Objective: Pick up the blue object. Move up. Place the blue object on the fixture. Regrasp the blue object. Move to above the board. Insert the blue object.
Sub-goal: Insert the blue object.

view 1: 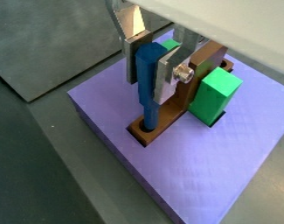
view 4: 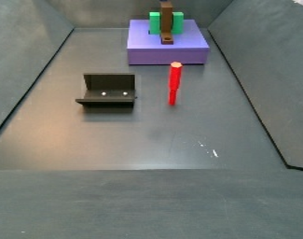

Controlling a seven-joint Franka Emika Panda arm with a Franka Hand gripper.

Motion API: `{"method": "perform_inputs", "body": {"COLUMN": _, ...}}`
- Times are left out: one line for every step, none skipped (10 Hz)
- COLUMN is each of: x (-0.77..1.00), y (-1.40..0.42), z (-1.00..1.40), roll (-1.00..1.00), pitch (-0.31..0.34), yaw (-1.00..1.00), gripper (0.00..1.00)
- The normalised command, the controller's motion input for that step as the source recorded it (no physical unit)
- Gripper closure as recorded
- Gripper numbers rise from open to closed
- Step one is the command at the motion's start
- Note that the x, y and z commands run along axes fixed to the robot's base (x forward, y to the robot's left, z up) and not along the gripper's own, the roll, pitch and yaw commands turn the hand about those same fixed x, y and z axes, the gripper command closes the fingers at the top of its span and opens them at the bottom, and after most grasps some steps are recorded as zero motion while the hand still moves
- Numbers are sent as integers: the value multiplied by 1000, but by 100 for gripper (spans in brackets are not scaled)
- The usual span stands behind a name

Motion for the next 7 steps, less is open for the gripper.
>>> {"method": "perform_inputs", "body": {"x": -26, "y": -40, "z": -171, "roll": -57, "pitch": -69, "yaw": 0, "gripper": 100}}
{"method": "perform_inputs", "body": {"x": -57, "y": 0, "z": -217, "roll": -67, "pitch": -80, "yaw": 0, "gripper": 100}}
{"method": "perform_inputs", "body": {"x": -49, "y": -3, "z": -260, "roll": -83, "pitch": -93, "yaw": 0, "gripper": 100}}
{"method": "perform_inputs", "body": {"x": -51, "y": 0, "z": -286, "roll": -79, "pitch": -110, "yaw": 0, "gripper": 100}}
{"method": "perform_inputs", "body": {"x": 0, "y": 0, "z": -306, "roll": -30, "pitch": -110, "yaw": 14, "gripper": 100}}
{"method": "perform_inputs", "body": {"x": 0, "y": 0, "z": -206, "roll": 10, "pitch": -24, "yaw": 17, "gripper": 100}}
{"method": "perform_inputs", "body": {"x": 0, "y": 0, "z": -286, "roll": 21, "pitch": 0, "yaw": 17, "gripper": 100}}
